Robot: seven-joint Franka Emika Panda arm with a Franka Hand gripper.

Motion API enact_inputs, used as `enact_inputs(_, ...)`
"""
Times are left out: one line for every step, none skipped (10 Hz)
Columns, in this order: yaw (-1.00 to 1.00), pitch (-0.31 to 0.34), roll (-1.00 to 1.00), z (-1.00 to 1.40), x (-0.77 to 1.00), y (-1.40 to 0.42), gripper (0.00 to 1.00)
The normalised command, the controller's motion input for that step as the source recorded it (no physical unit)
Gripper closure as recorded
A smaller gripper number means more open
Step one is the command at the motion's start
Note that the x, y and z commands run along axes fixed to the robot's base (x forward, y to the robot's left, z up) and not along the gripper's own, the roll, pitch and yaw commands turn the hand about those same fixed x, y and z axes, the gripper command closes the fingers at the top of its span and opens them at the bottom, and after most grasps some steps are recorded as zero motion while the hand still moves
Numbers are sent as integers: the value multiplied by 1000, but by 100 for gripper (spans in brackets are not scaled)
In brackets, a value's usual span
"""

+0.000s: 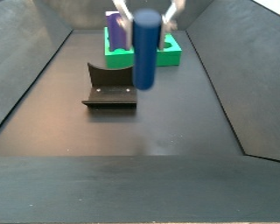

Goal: Pick up the oval object. Move up. Move to above the board. Insert the oval object.
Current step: Move to above the board.

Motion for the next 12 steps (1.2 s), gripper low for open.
enact_inputs(-61, 50, -181, 1000, 388, 191, 100)
enact_inputs(-55, 57, -177, 1000, 373, 187, 100)
enact_inputs(-50, 66, -175, 1000, 355, 182, 100)
enact_inputs(-47, 71, -171, 1000, 338, 179, 100)
enact_inputs(-48, 79, -168, 1000, 317, 176, 100)
enact_inputs(-48, 84, -166, 877, 265, 155, 100)
enact_inputs(-49, 92, -166, 677, 194, 119, 100)
enact_inputs(-49, 95, -164, 481, 134, 89, 100)
enact_inputs(-49, 90, -158, 234, 74, 58, 100)
enact_inputs(105, 439, 42, 13, -232, -1000, 100)
enact_inputs(120, 373, 99, 4, -231, -1000, 100)
enact_inputs(115, 284, 149, 8, -235, -1000, 100)
